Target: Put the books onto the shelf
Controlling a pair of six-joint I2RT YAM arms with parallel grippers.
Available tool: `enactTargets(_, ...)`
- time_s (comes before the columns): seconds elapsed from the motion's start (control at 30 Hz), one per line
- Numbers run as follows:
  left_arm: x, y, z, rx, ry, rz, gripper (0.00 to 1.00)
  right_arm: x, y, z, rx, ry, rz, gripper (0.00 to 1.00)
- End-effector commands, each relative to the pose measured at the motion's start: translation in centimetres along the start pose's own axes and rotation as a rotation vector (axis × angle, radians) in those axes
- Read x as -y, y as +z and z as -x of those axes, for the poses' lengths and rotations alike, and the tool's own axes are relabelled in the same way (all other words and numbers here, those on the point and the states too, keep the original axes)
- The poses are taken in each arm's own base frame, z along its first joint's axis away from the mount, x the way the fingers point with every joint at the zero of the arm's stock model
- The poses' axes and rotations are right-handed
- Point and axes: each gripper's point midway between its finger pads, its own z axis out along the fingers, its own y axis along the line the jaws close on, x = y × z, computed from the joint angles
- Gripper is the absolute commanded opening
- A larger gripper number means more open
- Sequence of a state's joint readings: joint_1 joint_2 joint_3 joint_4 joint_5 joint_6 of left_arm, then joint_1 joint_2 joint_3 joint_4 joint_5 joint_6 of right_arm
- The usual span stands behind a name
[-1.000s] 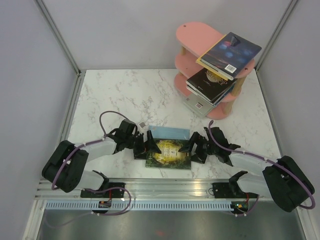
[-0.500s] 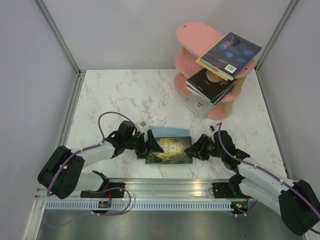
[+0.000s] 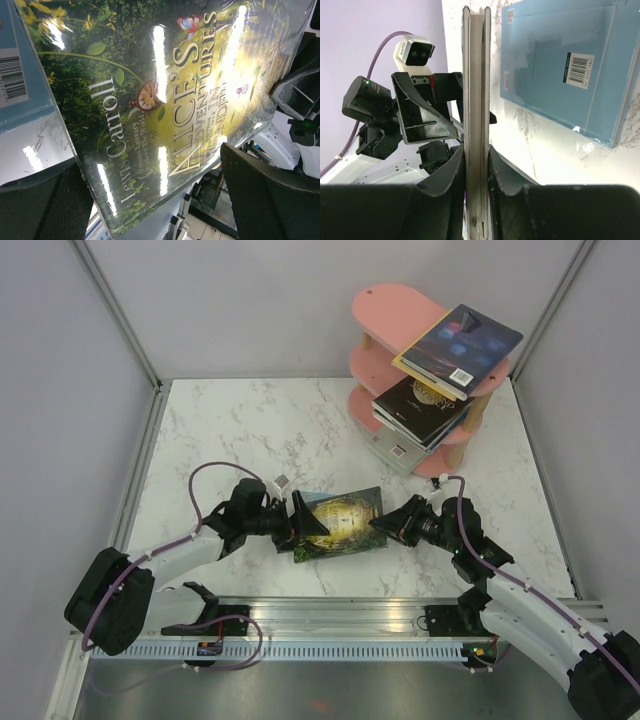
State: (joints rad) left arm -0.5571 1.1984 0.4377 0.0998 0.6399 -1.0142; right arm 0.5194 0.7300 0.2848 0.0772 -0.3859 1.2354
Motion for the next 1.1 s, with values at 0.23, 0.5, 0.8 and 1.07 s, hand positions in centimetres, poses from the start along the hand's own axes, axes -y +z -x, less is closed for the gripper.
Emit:
enactTargets(0.23, 7.9, -2.7, 1.6, 0.108, 0.111, -0.234, 0.98, -4.3, -2.0, 0.8, 0.063, 0.061, 0.157, 0.00)
enactTargets(0.5, 10.1, -4.2, 1.8, 0.153, 0.089, -0.405, 0.70, -4.2, -2.2, 0.7, 0.055, 0.105, 0.182, 0.00)
enactTargets(0.8, 9.5, -4.4, 2.6, 0.173, 0.054, -0.381, 0.03, -2.2, -2.6, 1.0, 0.084, 0.192, 0.177, 0.00)
enactTargets(1.07, 8.2, -3.9, 5.7, 0.311, 0.000, -0.284, 0.02, -2.2, -2.9, 1.3, 0.076, 0.134, 0.081, 0.89)
